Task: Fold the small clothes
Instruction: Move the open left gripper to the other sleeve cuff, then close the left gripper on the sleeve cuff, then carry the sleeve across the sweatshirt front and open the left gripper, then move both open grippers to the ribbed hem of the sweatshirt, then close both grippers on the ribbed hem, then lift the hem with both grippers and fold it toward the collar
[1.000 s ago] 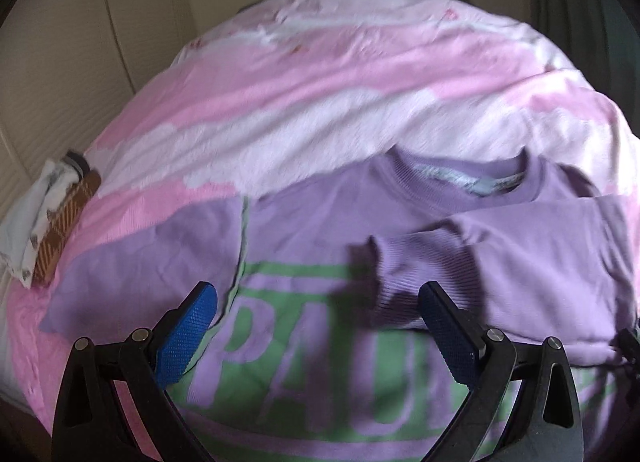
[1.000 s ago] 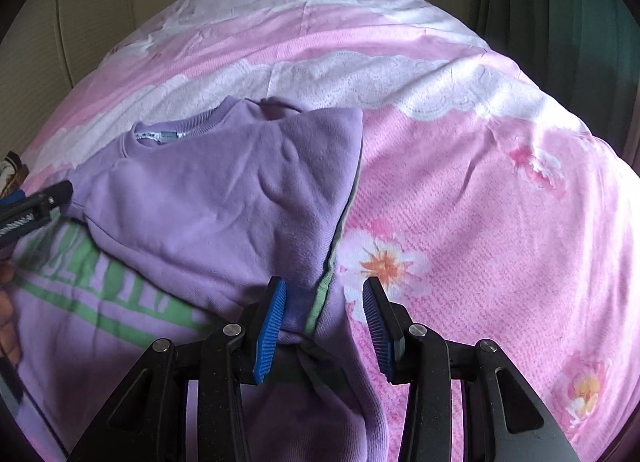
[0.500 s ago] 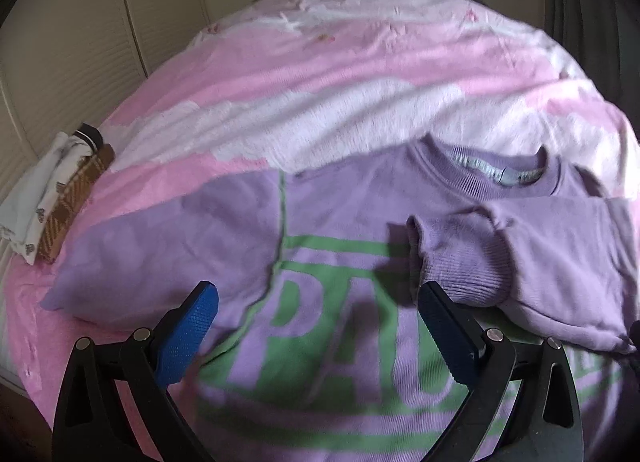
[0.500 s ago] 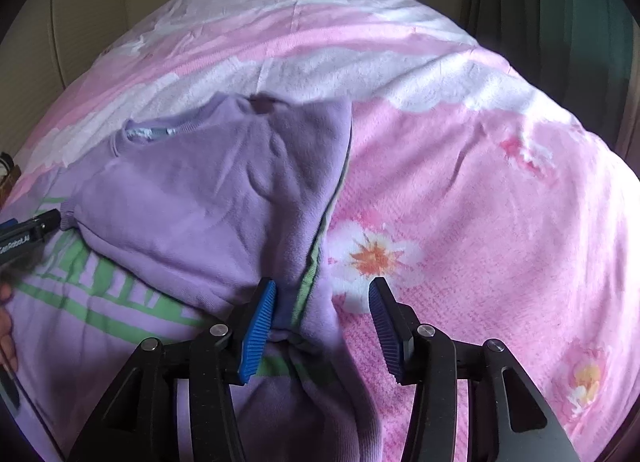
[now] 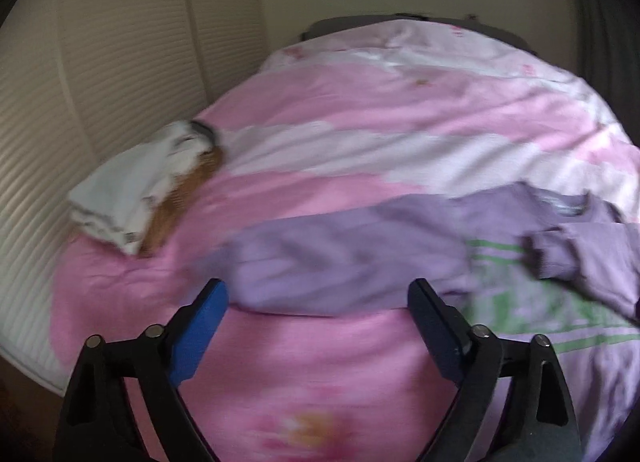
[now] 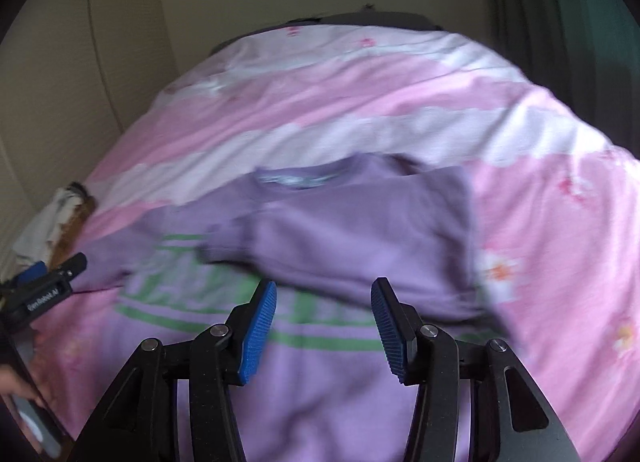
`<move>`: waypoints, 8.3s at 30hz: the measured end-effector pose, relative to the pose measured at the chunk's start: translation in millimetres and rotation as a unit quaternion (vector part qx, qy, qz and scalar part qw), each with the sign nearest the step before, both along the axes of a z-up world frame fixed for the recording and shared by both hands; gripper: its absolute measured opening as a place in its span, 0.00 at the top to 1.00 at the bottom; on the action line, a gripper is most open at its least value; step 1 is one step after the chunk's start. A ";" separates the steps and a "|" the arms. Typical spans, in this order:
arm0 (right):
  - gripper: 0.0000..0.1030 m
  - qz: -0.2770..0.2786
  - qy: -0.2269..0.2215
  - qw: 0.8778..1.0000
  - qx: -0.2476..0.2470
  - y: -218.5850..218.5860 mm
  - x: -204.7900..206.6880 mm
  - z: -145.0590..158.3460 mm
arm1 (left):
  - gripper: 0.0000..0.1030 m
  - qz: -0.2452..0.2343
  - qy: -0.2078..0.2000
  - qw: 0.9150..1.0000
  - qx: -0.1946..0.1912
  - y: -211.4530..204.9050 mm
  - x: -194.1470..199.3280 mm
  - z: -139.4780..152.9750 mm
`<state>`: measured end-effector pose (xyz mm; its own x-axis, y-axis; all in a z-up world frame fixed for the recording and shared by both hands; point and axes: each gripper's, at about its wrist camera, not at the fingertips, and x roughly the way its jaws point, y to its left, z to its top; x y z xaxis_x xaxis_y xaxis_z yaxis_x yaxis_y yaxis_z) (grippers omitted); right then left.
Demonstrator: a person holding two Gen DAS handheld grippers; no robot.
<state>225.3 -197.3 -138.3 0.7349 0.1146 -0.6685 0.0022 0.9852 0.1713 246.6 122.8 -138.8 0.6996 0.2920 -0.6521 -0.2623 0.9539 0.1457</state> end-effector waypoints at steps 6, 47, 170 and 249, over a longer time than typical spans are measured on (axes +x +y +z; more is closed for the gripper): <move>0.51 0.046 -0.007 0.999 0.008 92.6 6.7 3.3 | 0.24 0.033 0.006 0.999 -0.029 86.0 -1.9 -12.2; 0.51 0.079 -0.047 0.996 -0.023 189.8 15.2 28.6 | 0.91 -0.054 -0.039 0.982 -0.179 128.9 15.4 22.6; 0.47 -0.092 0.021 0.995 -0.030 -101.5 -176.6 -50.3 | 0.42 -0.110 0.039 0.983 -0.139 -90.6 -160.7 -81.7; 0.89 -0.099 -0.029 0.974 0.199 -161.2 98.7 4.0 | 0.93 -0.107 -0.047 0.981 -0.158 -123.5 142.1 4.7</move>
<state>324.0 -358.5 -134.3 0.8042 0.2086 -0.5566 0.1649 0.8214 0.5461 388.7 -0.7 -134.1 0.7837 -0.0743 -0.6166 -0.0486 0.9824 -0.1802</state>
